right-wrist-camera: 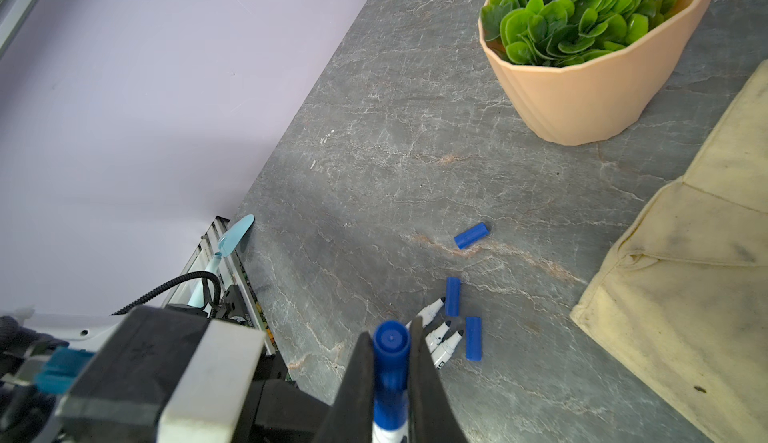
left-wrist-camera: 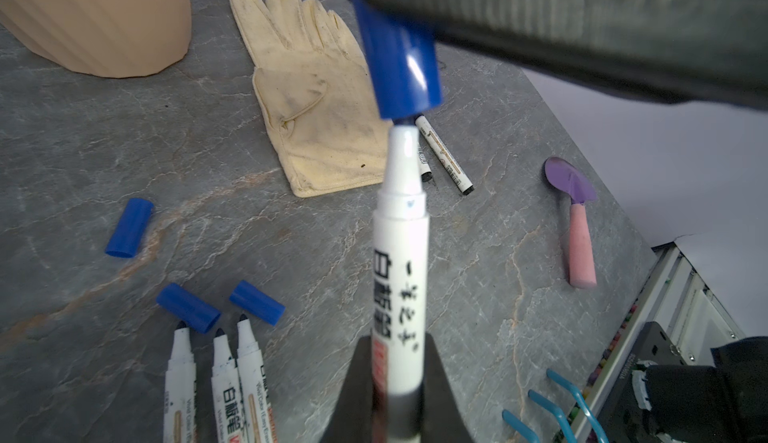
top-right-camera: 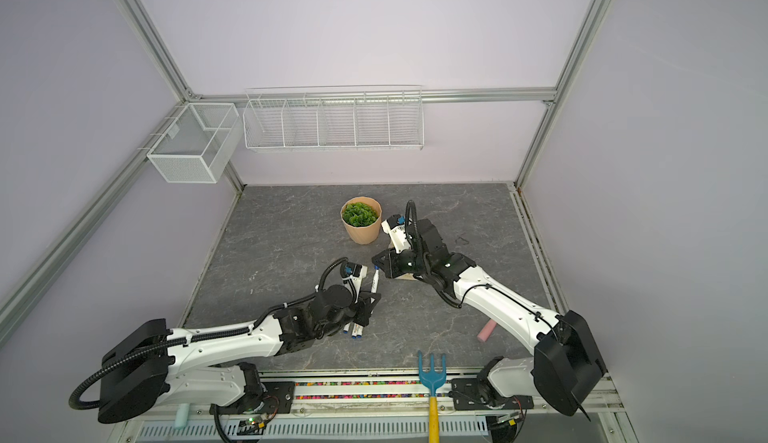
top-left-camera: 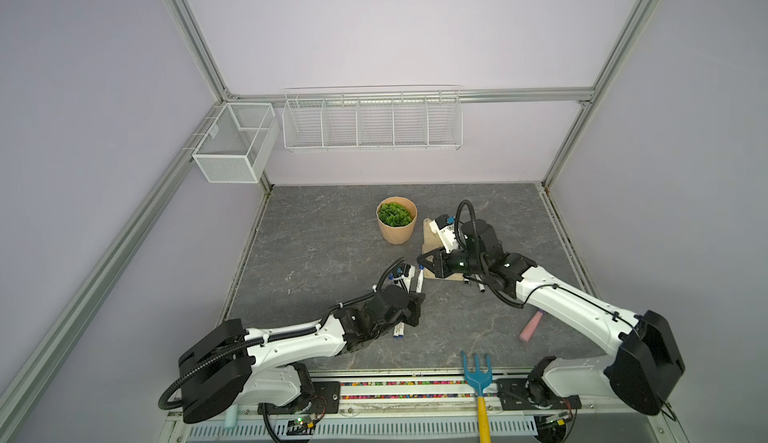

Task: Insert the pens into the pen caps
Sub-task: 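Press the blue cap down onto the marker tip with the right gripper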

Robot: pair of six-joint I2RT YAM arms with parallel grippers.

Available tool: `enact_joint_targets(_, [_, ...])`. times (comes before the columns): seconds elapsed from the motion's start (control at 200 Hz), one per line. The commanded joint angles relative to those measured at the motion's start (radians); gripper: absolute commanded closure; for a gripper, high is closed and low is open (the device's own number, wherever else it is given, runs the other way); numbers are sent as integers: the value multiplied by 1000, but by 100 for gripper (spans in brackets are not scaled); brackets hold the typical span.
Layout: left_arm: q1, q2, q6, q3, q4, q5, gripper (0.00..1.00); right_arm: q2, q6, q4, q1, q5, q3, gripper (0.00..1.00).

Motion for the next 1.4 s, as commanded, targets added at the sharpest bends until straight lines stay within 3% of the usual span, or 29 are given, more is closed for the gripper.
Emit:
enact_joint_targets(0.0, [1, -33, 4, -15, 36, -45, 100, -31, -22, -51, 12, -3, -23, 93])
enact_joint_targets(0.915, [2, -70, 37, -7, 44, -46, 100, 17, 8, -27, 0, -32, -15, 93])
enact_joint_targets(1.394, [1, -59, 34, -7, 106, -93, 100, -20, 1, -45, -37, -130, 2, 93])
